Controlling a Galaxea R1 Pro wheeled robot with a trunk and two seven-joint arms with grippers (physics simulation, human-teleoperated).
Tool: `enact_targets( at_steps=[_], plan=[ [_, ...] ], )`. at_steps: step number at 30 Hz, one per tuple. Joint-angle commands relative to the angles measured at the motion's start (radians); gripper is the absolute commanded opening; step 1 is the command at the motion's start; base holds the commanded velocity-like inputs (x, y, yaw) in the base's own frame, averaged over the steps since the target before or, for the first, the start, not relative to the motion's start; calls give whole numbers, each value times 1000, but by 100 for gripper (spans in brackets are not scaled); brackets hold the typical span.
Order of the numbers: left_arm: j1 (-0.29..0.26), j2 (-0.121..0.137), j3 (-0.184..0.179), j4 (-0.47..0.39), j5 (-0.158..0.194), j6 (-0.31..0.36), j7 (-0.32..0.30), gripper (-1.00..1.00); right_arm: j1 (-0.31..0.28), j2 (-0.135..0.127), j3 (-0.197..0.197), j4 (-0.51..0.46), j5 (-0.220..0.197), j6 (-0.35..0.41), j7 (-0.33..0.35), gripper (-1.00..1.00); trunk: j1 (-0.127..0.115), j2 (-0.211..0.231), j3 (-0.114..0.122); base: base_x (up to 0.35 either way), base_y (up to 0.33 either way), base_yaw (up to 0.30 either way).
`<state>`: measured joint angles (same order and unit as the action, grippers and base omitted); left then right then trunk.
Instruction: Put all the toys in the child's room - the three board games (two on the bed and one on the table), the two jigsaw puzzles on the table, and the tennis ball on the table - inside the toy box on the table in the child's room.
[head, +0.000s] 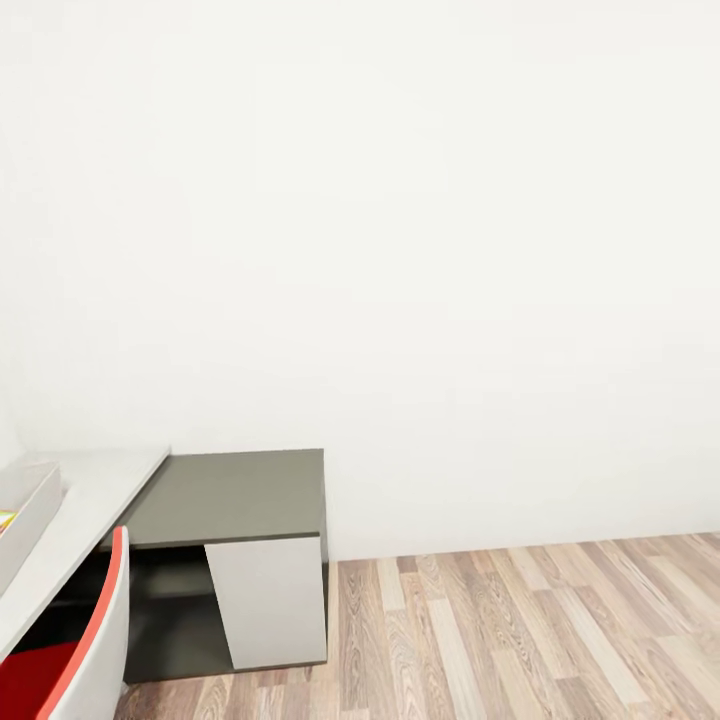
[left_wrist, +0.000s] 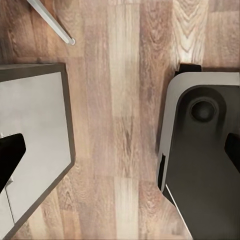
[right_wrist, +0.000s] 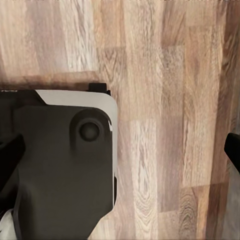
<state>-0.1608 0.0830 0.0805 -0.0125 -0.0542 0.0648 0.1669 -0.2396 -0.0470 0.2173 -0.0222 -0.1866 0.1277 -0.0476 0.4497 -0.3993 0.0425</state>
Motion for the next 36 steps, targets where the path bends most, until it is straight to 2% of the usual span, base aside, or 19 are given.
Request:
enact_targets(
  at_steps=[1, 9, 18, 36],
  plan=[
    [1, 0, 8, -1, -6, 5, 2, 100, 0, 0, 9, -2, -10, 5, -3, 100, 0, -1, -1, 0, 0, 0],
    [3, -2, 8, -1, -4, 4, 3, 100, 0, 1, 8, -2, -20, -3, -1, 100, 0, -1, -3, 0, 0, 0],
    [3, -19, 6, -5, -11, -23, -6, 100, 2, 12, 6, -4, -17, -6, 0, 100, 0, -1, -3, 0, 0, 0],
    [3, -24, 4, -14, -11, -28, -9, 100, 15, 14, 7, -4, -16, -6, 0, 100, 0, -1, -3, 0, 0, 0]
  ],
)
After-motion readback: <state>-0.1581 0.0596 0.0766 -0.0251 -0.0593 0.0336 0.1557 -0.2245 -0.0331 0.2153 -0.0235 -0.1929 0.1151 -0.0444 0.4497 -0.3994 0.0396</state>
